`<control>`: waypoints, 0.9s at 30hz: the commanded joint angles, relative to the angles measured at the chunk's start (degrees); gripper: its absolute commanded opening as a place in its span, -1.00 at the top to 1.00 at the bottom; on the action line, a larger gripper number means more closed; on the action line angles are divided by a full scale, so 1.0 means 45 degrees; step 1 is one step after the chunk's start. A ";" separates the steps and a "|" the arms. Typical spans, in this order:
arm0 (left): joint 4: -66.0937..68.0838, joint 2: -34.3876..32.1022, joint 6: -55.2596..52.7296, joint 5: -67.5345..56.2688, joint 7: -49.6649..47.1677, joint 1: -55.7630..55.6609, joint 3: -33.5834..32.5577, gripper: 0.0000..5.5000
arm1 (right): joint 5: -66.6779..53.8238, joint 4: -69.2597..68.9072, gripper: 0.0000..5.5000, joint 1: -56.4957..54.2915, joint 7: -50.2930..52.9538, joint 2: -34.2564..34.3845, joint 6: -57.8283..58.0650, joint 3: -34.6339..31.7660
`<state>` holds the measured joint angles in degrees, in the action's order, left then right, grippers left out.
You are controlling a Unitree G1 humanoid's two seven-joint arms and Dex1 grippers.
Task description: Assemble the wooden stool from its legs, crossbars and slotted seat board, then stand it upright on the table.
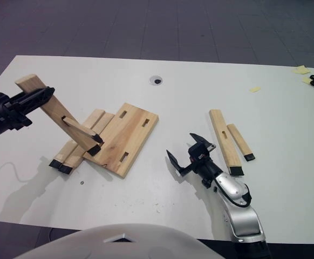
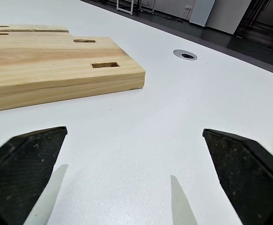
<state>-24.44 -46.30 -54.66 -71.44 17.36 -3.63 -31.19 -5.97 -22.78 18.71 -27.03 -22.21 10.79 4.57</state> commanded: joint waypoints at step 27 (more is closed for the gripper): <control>0.1033 0.4213 0.3248 0.4710 -0.1532 -0.3220 0.4013 0.63 | 0.0571 0.0385 -0.96 -0.1184 -0.0023 0.0067 -0.0081 0.0874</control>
<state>-19.70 -28.01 -39.89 -50.74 10.79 -16.06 -13.16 -3.65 -21.38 13.77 -27.24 -22.13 10.70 8.10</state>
